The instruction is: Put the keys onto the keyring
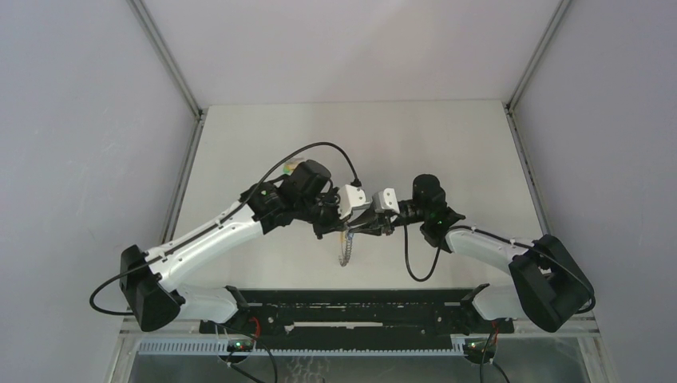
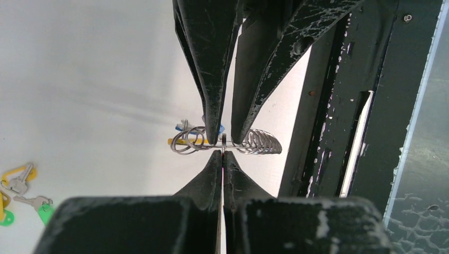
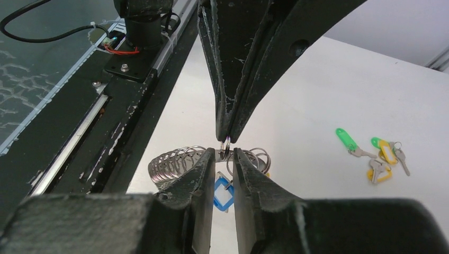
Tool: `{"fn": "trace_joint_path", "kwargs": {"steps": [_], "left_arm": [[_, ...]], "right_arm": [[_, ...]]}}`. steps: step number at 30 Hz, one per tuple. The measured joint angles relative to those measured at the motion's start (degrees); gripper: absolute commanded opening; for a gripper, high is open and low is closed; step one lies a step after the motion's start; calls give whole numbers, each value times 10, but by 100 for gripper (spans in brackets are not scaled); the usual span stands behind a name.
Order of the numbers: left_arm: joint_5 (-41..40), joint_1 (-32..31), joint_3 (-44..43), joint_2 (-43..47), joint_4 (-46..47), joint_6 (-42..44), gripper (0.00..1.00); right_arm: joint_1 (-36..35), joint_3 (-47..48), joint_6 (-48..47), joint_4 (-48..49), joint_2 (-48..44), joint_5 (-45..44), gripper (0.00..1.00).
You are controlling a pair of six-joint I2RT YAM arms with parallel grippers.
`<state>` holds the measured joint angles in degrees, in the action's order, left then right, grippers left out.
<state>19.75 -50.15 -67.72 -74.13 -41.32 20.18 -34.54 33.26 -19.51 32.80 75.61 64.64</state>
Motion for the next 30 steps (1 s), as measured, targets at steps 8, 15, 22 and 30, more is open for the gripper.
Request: {"fn": "trace_joint_path", "kwargs": {"steps": [8,15,22,30], "left_arm": [[0,0,0,8,4,0,0],[2,0,0,15,13,0,0],[6,-1,1,15,16,0,0],[11,-1,5,17,30,0,0]], "right_arm": [[0,0,1,0,2,2,14],[0,0,4,5,2,2,13],[0,0,11,9,2,2,13],[1,0,19,13,2,2,7]]}}
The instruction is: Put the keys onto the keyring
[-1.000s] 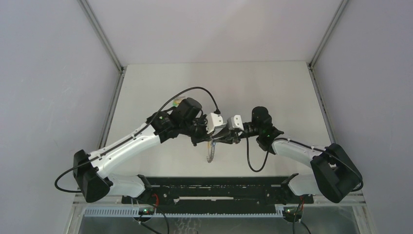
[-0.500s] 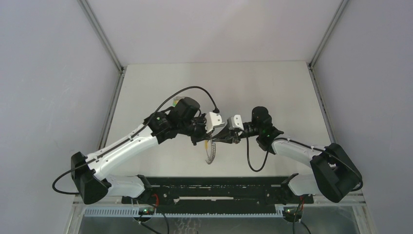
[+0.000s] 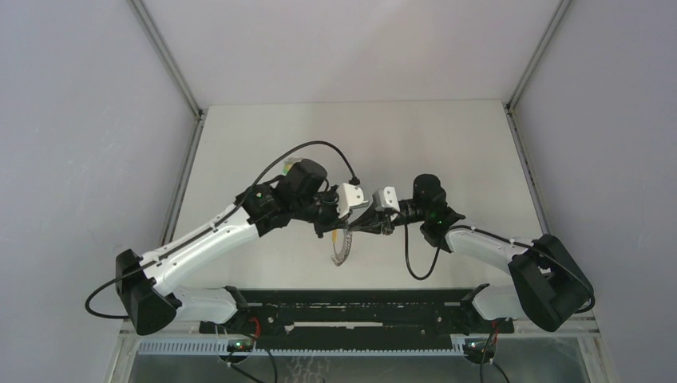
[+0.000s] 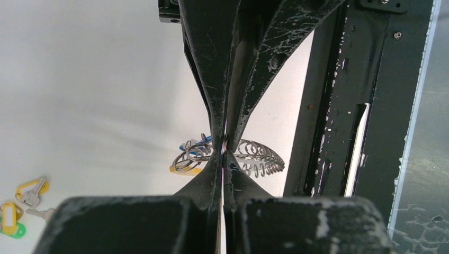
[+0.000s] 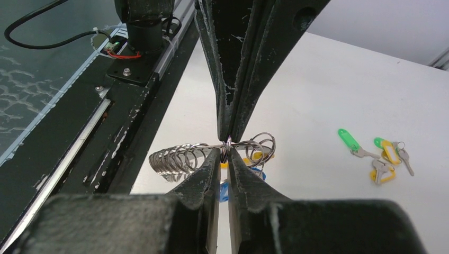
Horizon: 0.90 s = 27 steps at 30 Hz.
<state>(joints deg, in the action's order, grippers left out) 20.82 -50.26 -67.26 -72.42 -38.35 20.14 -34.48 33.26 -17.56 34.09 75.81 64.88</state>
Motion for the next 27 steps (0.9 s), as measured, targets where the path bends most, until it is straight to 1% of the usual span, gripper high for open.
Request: {"fn": "trace_joint_path", "kwargs": {"steps": [5,10,11,13,17,19,21,23,27], "left_arm": [[4,0,16,12,17,0,0],[5,-1,27,16,33,0,0],[4,-1,28,16,35,0,2],[4,-1,30,17,38,-1,10],[-10,-2,43,28,53,-7,35],[-29,-1,54,43,66,-17,44],[-49,0,66,63,78,-22,51],[-66,5,77,84,87,-32,55],[-94,50,94,119,109,-68,61]], "right_arm": [[3,0,4,0,0,2,0],[7,0,4,-5,0,4,0],[7,0,4,-7,0,4,0],[8,0,4,-9,-1,4,0],[15,0,4,-18,-1,3,0],[20,0,3,-27,-1,0,0],[25,0,0,-38,-3,-4,0],[32,0,-2,-47,-6,-10,0],[44,-8,-2,-49,-21,-26,0]]}}
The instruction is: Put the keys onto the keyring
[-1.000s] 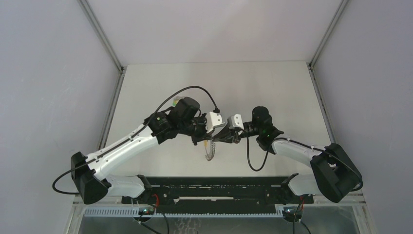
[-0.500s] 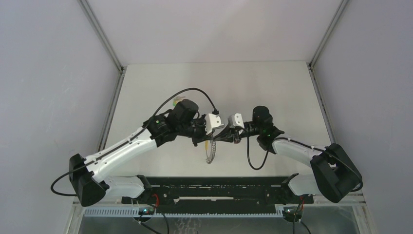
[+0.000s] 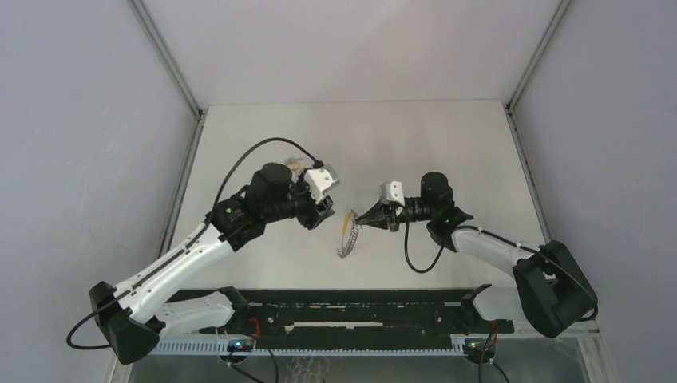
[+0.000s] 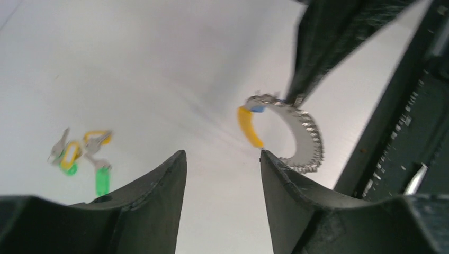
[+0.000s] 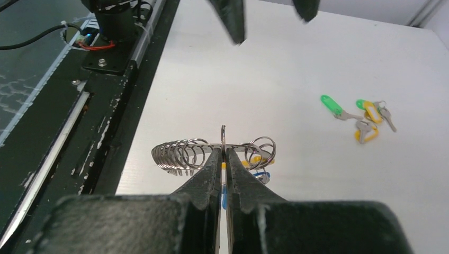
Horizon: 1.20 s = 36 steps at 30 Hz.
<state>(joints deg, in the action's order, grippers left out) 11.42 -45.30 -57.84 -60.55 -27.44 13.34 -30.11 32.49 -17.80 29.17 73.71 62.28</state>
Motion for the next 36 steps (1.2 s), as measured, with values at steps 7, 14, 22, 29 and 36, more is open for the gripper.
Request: {"fn": "trace_joint_path", "kwargs": {"steps": [7,14,22,29,36], "left_arm": [[-75,85,30,11,36,-82,68],[-102,202,40,-21,64,-159,70],[-135,268,-40,-218,9,-172,67],[-133,292,-118,-354,-19,-169,65],[-105,322,-193,-448,-21,-179,54]], "right_arm": [[13,-26,19,33,-3,-28,0],[23,-55,50,89,-3,-62,0],[23,-64,52,102,-11,-91,0],[23,-65,50,100,-13,-103,0],[22,-65,47,99,-13,-108,0]]}}
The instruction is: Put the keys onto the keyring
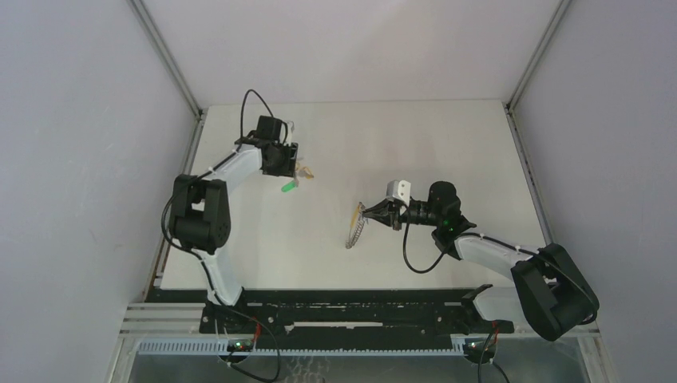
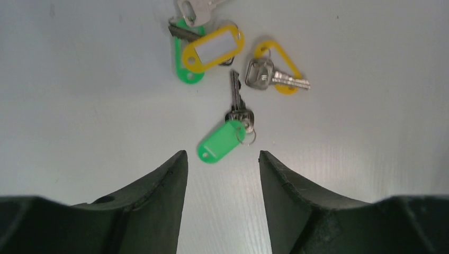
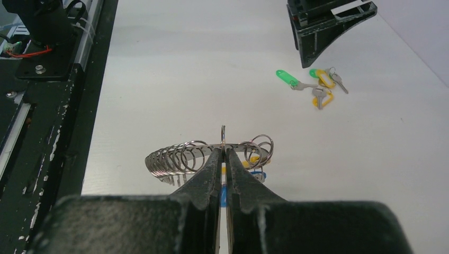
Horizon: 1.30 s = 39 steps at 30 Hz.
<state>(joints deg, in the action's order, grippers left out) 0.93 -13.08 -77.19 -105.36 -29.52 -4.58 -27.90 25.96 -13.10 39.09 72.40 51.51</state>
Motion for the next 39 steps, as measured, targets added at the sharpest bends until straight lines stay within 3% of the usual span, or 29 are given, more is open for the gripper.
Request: {"fn": "trace_joint_path", "kwargs": {"steps": [5,17,22,31,39], "left_arm": [[17,12,-56,-69,3,-19,42],[44,14,-72,-121,14,-63,36],[69,15,-6,-94,67,-93,28],[101,10,169,17,160,-150,23],[110,-63,269,77,234,-204,20]], "right_arm": [[-1,0,-2,-2,0,0,0],[-1,0,-5,-2,0,0,0],[-1,0,-8,-4,0,0,0],[-9,0,-21,-27,-12,0,0],[-10,0,-24,-34,-19,1,0]]}}
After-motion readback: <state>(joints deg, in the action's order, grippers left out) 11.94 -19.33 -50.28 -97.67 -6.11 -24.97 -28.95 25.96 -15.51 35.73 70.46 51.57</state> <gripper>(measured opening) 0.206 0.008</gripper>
